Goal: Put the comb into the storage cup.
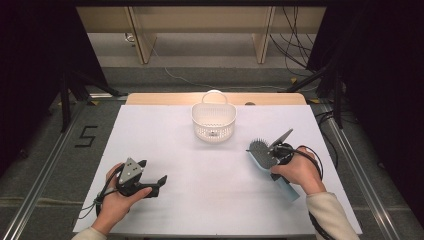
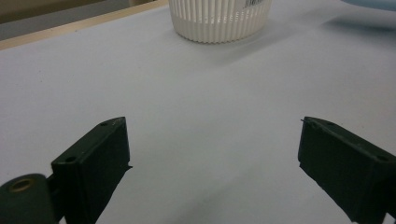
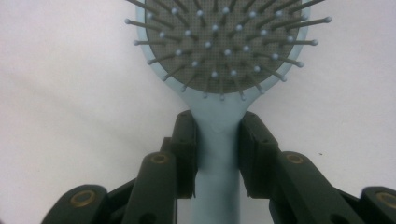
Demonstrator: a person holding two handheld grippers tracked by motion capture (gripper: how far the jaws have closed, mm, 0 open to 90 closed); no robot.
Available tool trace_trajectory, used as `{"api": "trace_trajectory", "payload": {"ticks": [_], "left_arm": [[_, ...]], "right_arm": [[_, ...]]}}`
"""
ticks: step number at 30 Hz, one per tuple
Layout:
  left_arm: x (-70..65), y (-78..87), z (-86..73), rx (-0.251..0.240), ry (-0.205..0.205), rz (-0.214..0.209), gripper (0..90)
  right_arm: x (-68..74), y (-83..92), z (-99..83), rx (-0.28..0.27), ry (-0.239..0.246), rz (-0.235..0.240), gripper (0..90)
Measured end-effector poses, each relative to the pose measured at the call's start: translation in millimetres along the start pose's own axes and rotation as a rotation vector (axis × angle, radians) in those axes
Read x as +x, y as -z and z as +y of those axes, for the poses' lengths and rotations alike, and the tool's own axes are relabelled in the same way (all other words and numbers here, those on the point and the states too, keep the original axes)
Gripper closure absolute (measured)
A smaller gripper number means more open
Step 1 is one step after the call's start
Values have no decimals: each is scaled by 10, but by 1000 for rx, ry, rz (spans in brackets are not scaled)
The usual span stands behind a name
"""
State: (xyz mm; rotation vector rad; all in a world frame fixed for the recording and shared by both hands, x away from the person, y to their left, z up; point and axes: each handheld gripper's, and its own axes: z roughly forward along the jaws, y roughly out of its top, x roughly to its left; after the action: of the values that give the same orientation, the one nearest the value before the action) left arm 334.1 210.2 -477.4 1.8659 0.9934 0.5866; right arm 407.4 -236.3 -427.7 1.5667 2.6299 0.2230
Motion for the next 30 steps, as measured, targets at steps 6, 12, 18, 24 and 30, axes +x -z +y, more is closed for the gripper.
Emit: {"api": "trace_trajectory", "payload": {"ticks": [6, 12, 18, 24, 30], "left_arm": [[2, 2, 1, 0, -1, 3, 86], [2, 1, 1, -1, 0, 3, 86], [2, 0, 1, -1, -1, 3, 87], [2, 0, 1, 0, -1, 3, 87], [2, 0, 1, -1, -1, 3, 87]], "right_arm": [[-9, 54, -2, -41, -15, 7, 704], [-27, 111, -3, -89, -28, 17, 704], [-40, 149, -5, -126, -31, 13, 703], [-52, 188, -8, -149, -37, 18, 703], [-72, 211, -11, -177, -45, 28, 703]]}}
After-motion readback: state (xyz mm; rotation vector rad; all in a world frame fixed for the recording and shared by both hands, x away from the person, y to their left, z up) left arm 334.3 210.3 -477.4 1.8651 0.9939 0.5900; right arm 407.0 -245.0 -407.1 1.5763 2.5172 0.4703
